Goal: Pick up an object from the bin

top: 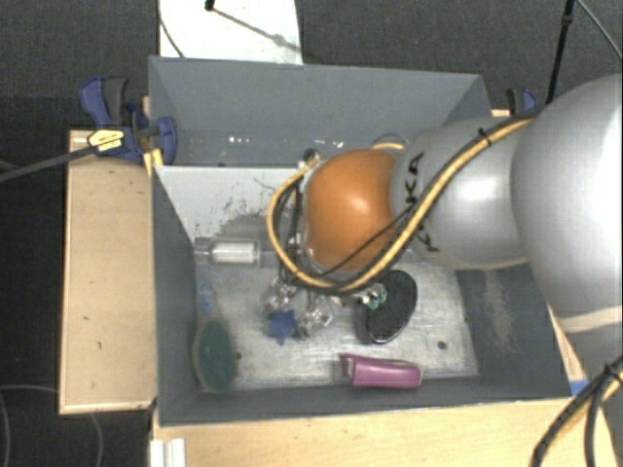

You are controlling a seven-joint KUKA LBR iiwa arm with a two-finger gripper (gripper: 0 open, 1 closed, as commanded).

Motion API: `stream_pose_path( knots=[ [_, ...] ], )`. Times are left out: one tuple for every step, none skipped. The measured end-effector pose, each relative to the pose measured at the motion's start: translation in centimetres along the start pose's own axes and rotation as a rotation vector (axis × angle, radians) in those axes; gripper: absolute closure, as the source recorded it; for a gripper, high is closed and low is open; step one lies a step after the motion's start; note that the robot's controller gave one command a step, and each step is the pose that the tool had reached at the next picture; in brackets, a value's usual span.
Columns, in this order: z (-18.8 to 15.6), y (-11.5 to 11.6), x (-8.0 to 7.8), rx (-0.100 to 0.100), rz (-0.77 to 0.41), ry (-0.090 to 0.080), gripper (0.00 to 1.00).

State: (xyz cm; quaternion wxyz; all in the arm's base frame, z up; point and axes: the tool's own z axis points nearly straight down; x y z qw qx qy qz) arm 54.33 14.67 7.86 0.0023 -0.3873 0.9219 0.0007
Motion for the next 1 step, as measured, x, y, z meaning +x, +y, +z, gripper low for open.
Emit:
stream_pose_path(
  knots=[
    [-14.82,-0.76,0.51,0.006,-0.032,-0.006,1.0]
  ],
)
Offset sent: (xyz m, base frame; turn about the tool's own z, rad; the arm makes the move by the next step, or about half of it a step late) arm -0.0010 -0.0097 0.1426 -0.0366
